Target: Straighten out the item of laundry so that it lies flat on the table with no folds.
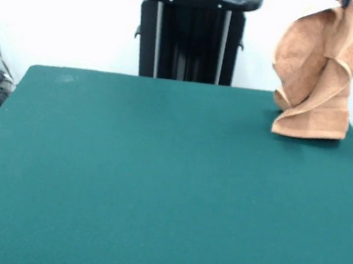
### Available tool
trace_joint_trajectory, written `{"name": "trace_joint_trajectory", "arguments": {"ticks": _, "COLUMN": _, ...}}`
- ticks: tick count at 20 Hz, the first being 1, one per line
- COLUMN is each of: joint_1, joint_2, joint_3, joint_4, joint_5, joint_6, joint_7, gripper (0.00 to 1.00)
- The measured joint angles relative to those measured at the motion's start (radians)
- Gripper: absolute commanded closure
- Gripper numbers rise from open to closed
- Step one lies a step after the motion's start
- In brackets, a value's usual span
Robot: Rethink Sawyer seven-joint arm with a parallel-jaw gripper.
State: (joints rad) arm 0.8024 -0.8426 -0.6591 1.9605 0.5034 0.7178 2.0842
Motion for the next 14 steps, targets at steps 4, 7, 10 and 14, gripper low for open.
{"name": "trace_joint_trajectory", "arguments": {"ticks": 4, "joint_1": 0.048, "joint_2": -0.008, "joint_3": 0.0, "joint_4": 0.007, "joint_5": 0.007, "joint_6": 0.0, "joint_7": 0.001, "gripper": 1.0}}
{"name": "trace_joint_trajectory", "arguments": {"ticks": 7, "joint_1": 0.094, "joint_2": -0.025, "joint_3": -0.002, "joint_4": 0.007, "joint_5": 0.007, "joint_6": 0.008, "joint_7": 0.015, "gripper": 1.0}}
{"name": "trace_joint_trajectory", "arguments": {"ticks": 10, "joint_1": 0.128, "joint_2": -0.039, "joint_3": -0.009, "joint_4": 0.007, "joint_5": 0.007, "joint_6": 0.031, "joint_7": 0.047, "gripper": 1.0}}
{"name": "trace_joint_trajectory", "arguments": {"ticks": 14, "joint_1": 0.164, "joint_2": -0.065, "joint_3": -0.021, "joint_4": 0.006, "joint_5": 0.006, "joint_6": 0.092, "joint_7": 0.12, "gripper": 1.0}}
